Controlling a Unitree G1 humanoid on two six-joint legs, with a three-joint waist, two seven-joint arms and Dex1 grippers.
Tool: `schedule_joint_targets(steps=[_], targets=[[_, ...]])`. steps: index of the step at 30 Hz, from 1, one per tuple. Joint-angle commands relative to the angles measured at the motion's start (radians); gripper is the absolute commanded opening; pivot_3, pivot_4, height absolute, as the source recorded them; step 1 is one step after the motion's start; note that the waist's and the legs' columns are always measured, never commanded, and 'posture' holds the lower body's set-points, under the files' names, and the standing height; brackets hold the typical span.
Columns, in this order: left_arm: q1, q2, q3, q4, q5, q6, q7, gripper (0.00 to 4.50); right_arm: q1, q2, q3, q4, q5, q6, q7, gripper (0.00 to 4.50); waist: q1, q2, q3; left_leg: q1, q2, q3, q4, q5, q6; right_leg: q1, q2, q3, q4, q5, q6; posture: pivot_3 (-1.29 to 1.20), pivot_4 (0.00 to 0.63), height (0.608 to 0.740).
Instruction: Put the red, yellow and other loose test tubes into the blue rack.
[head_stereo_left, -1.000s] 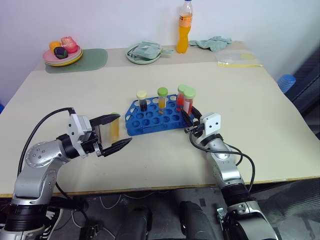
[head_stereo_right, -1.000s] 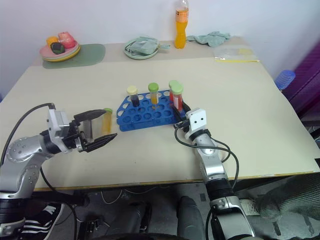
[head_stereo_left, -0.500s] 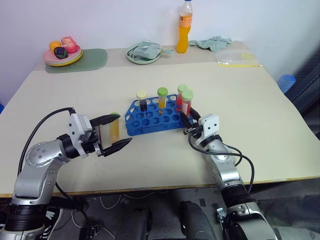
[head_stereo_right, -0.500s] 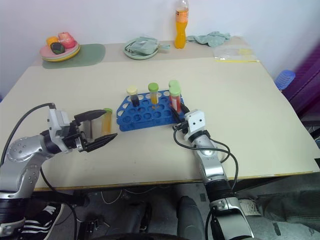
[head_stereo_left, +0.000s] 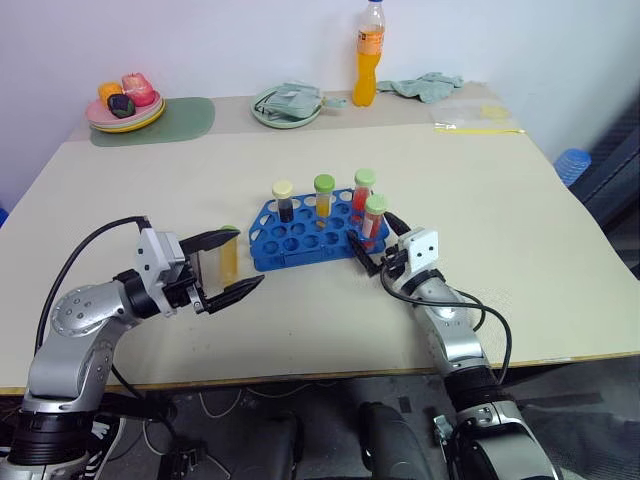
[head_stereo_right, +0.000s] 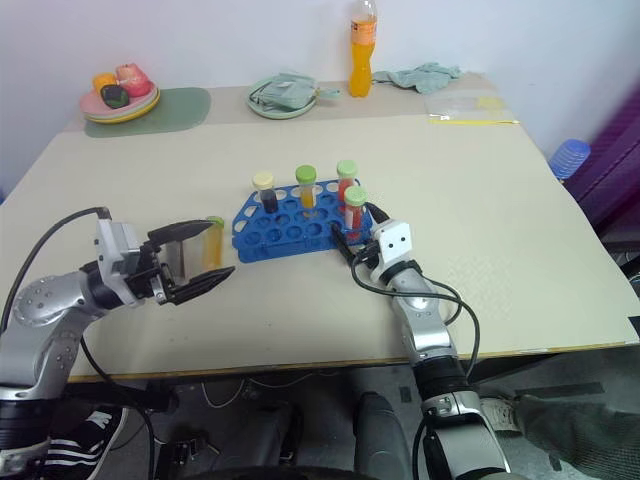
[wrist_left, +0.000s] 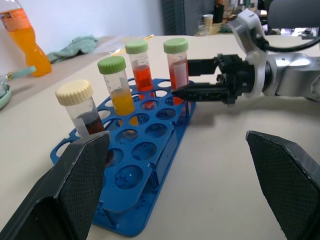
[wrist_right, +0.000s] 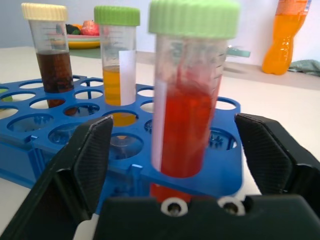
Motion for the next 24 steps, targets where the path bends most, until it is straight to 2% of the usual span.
schedule_joint_targets(steps=[1, 5, 9, 13, 16, 18, 22, 24], targets=[[0.004, 0.011, 0.040, -0.034, -0.024, 0.001, 0.006, 4.50, 0.020, -0.032, -0.020, -0.114, 0.036, 0.040, 0.036, 4.40, 0.000, 0.000, 0.000, 0.000, 0.000, 0.000, 0.000, 0.000, 0.000, 0.000, 0.000, 0.000, 0.000, 0.000, 0.000, 0.00, 0.150, 0.740], [0.025, 0.029, 0.069, -0.054, -0.038, 0.029, 0.012, 4.50, 0.089, -0.103, -0.050, -0.262, 0.124, 0.123, 0.125, 4.40, 0.004, 0.000, 0.000, 0.000, 0.000, 0.000, 0.000, 0.000, 0.000, 0.000, 0.000, 0.000, -0.001, 0.000, 0.000, 0.00, 0.150, 0.740], [0.070, 0.046, 0.110, -0.126, -0.072, 0.112, 0.073, 4.50, 0.214, -0.294, -0.111, -0.456, 0.275, 0.275, 0.306, 4.40, 0.009, 0.000, 0.000, 0.000, 0.000, 0.000, 0.000, -0.001, 0.001, 0.001, 0.000, 0.000, -0.003, 0.000, 0.000, 0.00, 0.150, 0.740], [0.089, 0.070, 0.115, -0.172, -0.047, 0.198, 0.156, 4.50, 0.250, -0.448, -0.159, -0.614, 0.460, 0.465, 0.435, 4.40, 0.004, 0.001, 0.001, 0.000, 0.001, 0.000, 0.000, -0.001, 0.002, 0.003, 0.000, 0.000, -0.003, 0.000, 0.000, 0.00, 0.150, 0.740], [0.057, 0.086, 0.103, -0.191, 0.003, 0.282, 0.264, 4.50, 0.230, -0.553, -0.169, -0.741, 0.590, 0.609, 0.510, 4.40, 0.002, 0.001, 0.001, 0.001, 0.003, 0.001, 0.000, -0.001, 0.002, 0.003, 0.001, 0.000, -0.003, 0.000, 0.000, 0.00, 0.150, 0.740], [-0.004, 0.073, 0.119, -0.218, -0.031, 0.409, 0.392, 4.50, 0.152, -0.600, -0.164, -0.783, 0.650, 0.690, 0.525, 4.40, 0.007, 0.000, 0.001, 0.001, 0.003, 0.000, 0.001, -0.001, 0.002, 0.003, 0.001, -0.001, -0.003, -0.001, 0.000, 0.00, 0.150, 0.740], [-0.109, 0.098, 0.102, -0.251, -0.005, 0.654, 0.570, 4.50, -0.013, -0.612, -0.148, -0.771, 0.740, 0.818, 0.518, 4.40, 0.009, -0.004, 0.002, 0.000, 0.003, 0.000, 0.002, -0.001, 0.002, 0.004, 0.001, -0.001, -0.004, 0.000, 0.000, 0.00, 0.150, 0.740], [-0.164, 0.087, 0.122, -0.256, -0.087, 0.817, 0.616, 4.50, -0.045, -0.603, -0.129, -0.761, 0.719, 0.814, 0.531, 4.40, 0.012, -0.003, 0.002, 0.000, 0.003, -0.001, 0.001, -0.001, 0.002, 0.004, 0.001, -0.002, -0.004, 0.000, 0.000, 0.00, 0.150, 0.740]])
